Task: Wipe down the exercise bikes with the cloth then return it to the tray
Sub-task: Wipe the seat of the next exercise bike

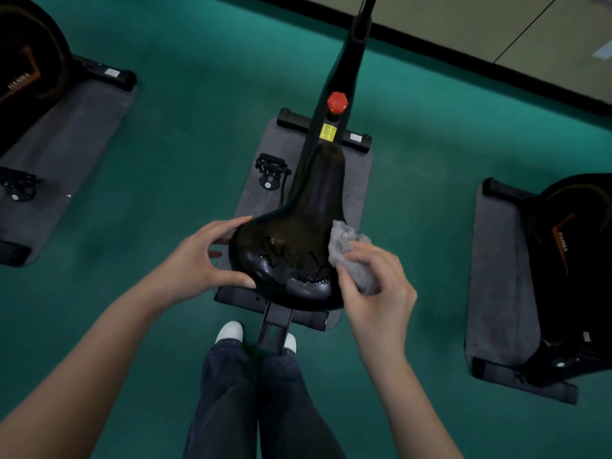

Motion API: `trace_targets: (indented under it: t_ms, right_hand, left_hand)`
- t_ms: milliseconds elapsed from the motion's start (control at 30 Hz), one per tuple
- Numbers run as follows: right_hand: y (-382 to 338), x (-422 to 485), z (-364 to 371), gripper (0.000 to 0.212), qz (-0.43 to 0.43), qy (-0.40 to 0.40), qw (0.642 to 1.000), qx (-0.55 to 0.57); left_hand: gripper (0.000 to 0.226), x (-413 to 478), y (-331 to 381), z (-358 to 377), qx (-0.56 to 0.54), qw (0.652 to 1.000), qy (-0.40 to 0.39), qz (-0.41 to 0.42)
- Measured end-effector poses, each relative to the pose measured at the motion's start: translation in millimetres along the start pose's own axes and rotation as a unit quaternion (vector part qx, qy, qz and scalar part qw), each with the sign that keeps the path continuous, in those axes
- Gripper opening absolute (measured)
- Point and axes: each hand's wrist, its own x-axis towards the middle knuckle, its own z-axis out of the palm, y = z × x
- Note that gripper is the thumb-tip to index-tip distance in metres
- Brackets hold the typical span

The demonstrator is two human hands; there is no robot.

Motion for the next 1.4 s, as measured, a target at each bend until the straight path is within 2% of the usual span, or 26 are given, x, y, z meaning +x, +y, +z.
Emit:
trace_targets:
  t_ms: [133,200,300,467,600,700,767,867,1100,1200,1333,1400]
  right_hand:
    - [-1,-2,-6,0.017,-0.02,0.003,0.999,0.045]
    - [6,15,-5,0.02,0.013,0.028,0.999,0.043]
    - [6,21,6,0.034,0.043,0.011,0.999,0.001]
    - [-1,-12,17,0.032,-0.077,0.03,0.996,-0.038]
    - [-22,-40,24,0.026,-0.127,-0.023,0.992,0.002]
    - [-20,-26,21,0.028,-0.088,0.011,0.996,0.026]
    - [-15,-7,20,0.029,-0.042,0.061,0.997,-0.006]
    - [-17,4,31,0.029,0.028,0.09,0.995,-0.04]
    - [-59,-49,74,0.019,-0.087,0.08,0.991,-0.065]
    - [-68,-48,73,0.02,-0.071,0.076,0.994,-0.032]
    - [-63,-4,70,0.026,0.023,0.128,0.986,-0.105]
    - [-66,2,79,0.027,0.022,0.1,0.987,-0.122]
  left_hand:
    - [0.089,0,2,0,0.0,1.0,-0.003,0.0]
    - [0.09,0,2,0,0.004,1.0,0.0,0.001]
    - [0.092,-1,1,0,0.009,1.0,0.004,0.004]
    - [0.094,-1,0,2,0.006,1.0,0.003,0.004]
    - [0.091,0,-2,1,0.012,1.0,-0.004,0.02]
    - [0.092,1,-6,0,0.01,0.999,-0.01,0.03]
    - [0.094,2,-9,-1,0.013,0.999,-0.019,0.04]
    - [0.098,4,-14,-4,0.019,0.997,-0.039,0.06]
    - [0.1,12,-16,-13,0.02,0.994,-0.064,0.091]
    - [0.105,14,-17,-13,0.011,0.994,-0.07,0.083]
    - [0.113,17,-21,-14,0.009,0.993,-0.09,0.076]
    - [0.111,18,-24,-15,0.007,0.992,-0.095,0.081]
